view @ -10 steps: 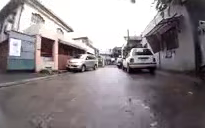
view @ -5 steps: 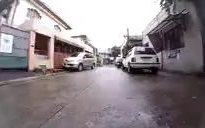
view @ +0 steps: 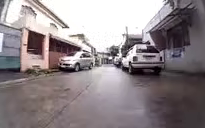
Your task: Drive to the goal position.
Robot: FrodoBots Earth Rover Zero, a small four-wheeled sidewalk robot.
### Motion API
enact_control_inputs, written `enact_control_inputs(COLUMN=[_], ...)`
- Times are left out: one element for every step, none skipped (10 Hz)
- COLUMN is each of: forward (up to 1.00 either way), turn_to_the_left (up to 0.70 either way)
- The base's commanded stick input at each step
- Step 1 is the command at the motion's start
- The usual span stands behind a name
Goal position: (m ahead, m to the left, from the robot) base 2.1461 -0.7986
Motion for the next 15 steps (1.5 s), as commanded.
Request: enact_control_inputs(forward=[1.0,1.0,1.0,1.0,1.0,1.0,1.0,1.0,1.0,1.0,1.0,1.0,1.0,1.0,1.0], turn_to_the_left=[0.0,0.0,0.0,0.0,0.0,0.0,0.0,0.0,0.0,0.0,0.0,0.0,0.0,0.0,0.0])
